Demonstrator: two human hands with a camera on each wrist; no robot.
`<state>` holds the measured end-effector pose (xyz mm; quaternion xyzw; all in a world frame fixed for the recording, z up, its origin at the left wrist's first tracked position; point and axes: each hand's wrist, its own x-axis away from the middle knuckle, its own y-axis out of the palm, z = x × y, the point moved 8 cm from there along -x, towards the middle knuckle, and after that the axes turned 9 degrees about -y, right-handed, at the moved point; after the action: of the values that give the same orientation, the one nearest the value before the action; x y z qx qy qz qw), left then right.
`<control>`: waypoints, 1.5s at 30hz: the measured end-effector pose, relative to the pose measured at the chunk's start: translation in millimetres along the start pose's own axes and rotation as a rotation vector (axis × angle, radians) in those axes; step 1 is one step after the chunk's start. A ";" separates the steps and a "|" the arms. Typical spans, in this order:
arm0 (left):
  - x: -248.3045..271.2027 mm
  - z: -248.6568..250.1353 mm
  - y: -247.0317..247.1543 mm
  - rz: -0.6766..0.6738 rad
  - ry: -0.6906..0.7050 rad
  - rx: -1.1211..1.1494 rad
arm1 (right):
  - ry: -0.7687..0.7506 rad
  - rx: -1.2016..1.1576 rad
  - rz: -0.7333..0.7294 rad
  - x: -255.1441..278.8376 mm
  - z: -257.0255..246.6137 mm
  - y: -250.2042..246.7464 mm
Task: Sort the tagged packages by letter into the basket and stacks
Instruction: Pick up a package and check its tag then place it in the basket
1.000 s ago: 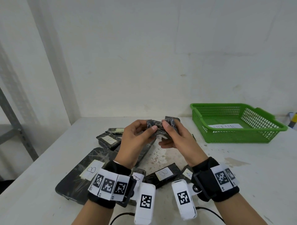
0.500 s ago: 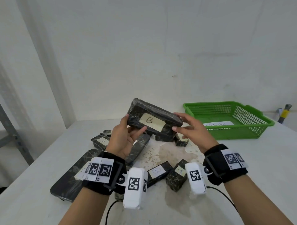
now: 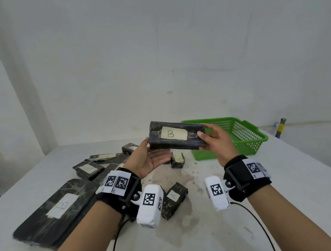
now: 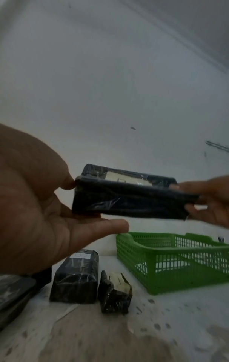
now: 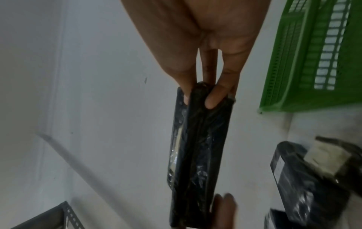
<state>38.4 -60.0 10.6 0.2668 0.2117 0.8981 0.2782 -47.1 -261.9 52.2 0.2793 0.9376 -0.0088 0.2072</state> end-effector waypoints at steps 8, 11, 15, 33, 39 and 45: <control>-70.7 -3.5 46.4 0.111 0.028 -0.401 | 0.070 -0.110 0.261 -67.9 -8.4 -92.0; -109.1 1.5 65.1 0.163 0.071 -0.583 | 0.126 -0.103 0.299 -104.7 -1.2 -109.8; -162.5 -2.1 81.2 0.184 0.029 -0.748 | 0.214 -0.018 0.342 -159.2 26.2 -123.2; -222.9 -4.1 83.9 -0.013 0.133 -0.828 | 0.531 0.537 0.085 -266.2 199.3 -131.0; -227.7 -6.8 79.9 0.003 0.119 -0.833 | 0.539 0.934 0.056 -275.8 207.3 -140.6; -226.8 -9.3 79.8 0.000 0.115 -0.824 | 0.559 0.732 -0.009 -264.7 210.5 -143.1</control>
<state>161.3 -261.4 -36.3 0.0825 -0.1501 0.9211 0.3496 158.8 -548.2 -50.3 0.3217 0.8938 -0.2647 -0.1662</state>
